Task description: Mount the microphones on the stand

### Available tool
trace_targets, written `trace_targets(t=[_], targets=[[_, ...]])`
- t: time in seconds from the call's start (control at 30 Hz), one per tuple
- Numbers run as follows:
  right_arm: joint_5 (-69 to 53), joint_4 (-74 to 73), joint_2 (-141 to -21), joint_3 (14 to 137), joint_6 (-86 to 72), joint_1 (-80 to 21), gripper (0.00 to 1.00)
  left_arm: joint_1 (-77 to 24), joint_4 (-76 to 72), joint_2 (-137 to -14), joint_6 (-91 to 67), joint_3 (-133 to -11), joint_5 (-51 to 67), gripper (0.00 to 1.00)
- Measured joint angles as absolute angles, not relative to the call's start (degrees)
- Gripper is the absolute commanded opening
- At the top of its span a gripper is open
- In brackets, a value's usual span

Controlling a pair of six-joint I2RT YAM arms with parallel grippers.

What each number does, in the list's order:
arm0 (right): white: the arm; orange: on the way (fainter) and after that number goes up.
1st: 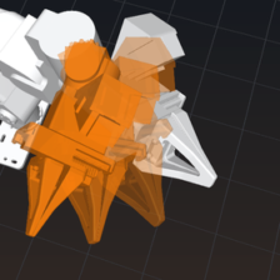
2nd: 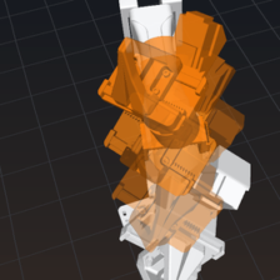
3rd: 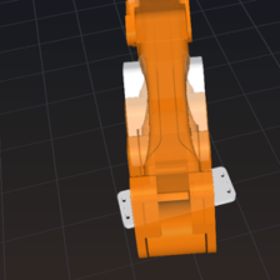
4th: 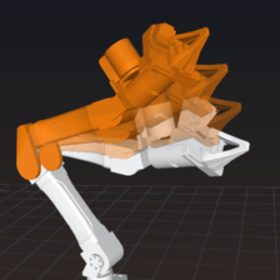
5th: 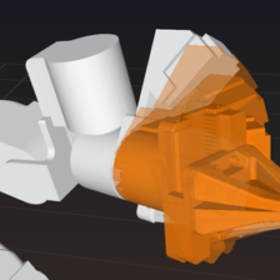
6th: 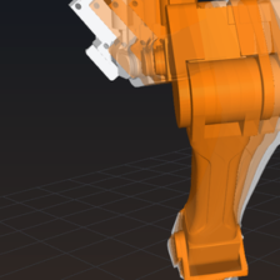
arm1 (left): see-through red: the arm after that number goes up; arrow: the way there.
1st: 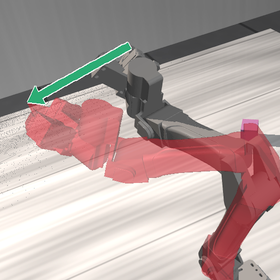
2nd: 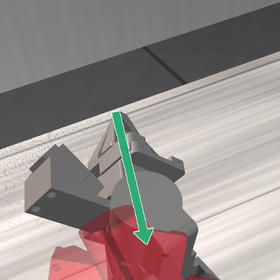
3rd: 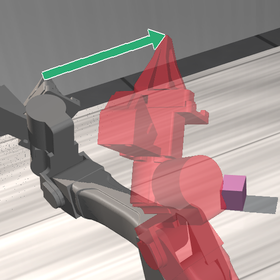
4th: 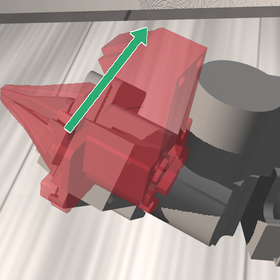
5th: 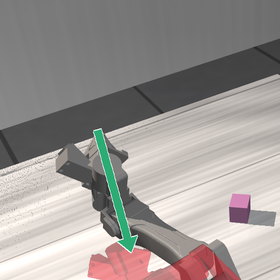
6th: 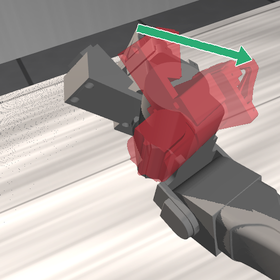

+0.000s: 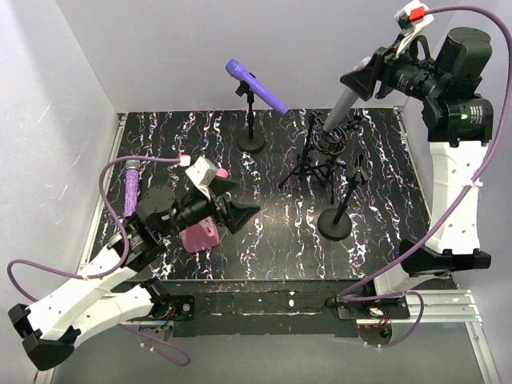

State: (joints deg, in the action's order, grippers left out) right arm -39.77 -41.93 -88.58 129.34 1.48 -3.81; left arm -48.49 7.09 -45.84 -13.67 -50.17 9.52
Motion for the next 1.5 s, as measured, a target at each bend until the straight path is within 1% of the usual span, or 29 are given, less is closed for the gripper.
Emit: trace_targets(t=[0.17, 0.4, 0.67, 0.87, 1.0, 1.07, 1.1, 1.17, 1.23, 1.3, 1.4, 1.5], targets=[[-36.6, -41.3, -88.4, 125.9, 3.5, -3.7, 0.08, -48.5, 10.8, -41.8, -13.0, -50.2, 7.3, 0.98], [-36.0, -38.2, -82.8, 118.3, 4.8, -3.6, 0.08, -48.5, 15.1, -37.7, -11.7, -50.2, 4.3, 0.98], [-36.1, -39.0, -81.4, 112.8, 5.0, -3.4, 0.08, -48.5, 18.9, -34.9, -10.5, -50.2, 1.1, 0.98], [-37.1, -39.0, -82.1, 111.5, 4.7, -3.4, 0.11, -48.5, 20.6, -32.4, -10.3, -50.2, -0.9, 0.98], [-37.6, -38.8, -85.3, 111.5, 4.8, -3.9, 0.15, -48.5, 21.6, -31.1, -10.4, -50.2, -1.5, 0.98], [-37.6, -38.9, -87.4, 110.7, 4.8, -4.2, 0.21, -48.5, 22.2, -30.4, -10.5, -50.1, -1.7, 0.98], [-37.6, -39.0, -88.4, 110.1, 4.8, -4.4, 0.27, -48.5, 22.6, -30.0, -10.5, -50.0, -2.0, 0.98], [-37.6, -39.2, -89.9, 108.7, 4.8, -4.6, 0.43, -48.5, 22.9, -29.4, -10.6, -50.0, -2.3, 0.98], [-37.6, -39.7, -90.8, 107.2, 4.9, -4.8, 0.65, -48.5, 23.4, -28.7, -10.7, -49.8, -2.6, 0.98], [-37.6, -40.1, -90.8, 106.3, 5.2, -4.9, 0.76, -48.5, 23.6, -28.2, -10.7, -49.6, -2.9, 0.98], [-37.6, -40.4, -90.7, 106.3, 5.5, -4.9, 0.83, -48.5, 24.0, -27.7, -10.7, -49.2, -3.2, 0.98], [-37.6, -40.8, -90.3, 107.1, 5.8, -4.9, 0.85, -48.5, 24.3, -27.7, -10.9, -49.0, -3.5, 0.98]])
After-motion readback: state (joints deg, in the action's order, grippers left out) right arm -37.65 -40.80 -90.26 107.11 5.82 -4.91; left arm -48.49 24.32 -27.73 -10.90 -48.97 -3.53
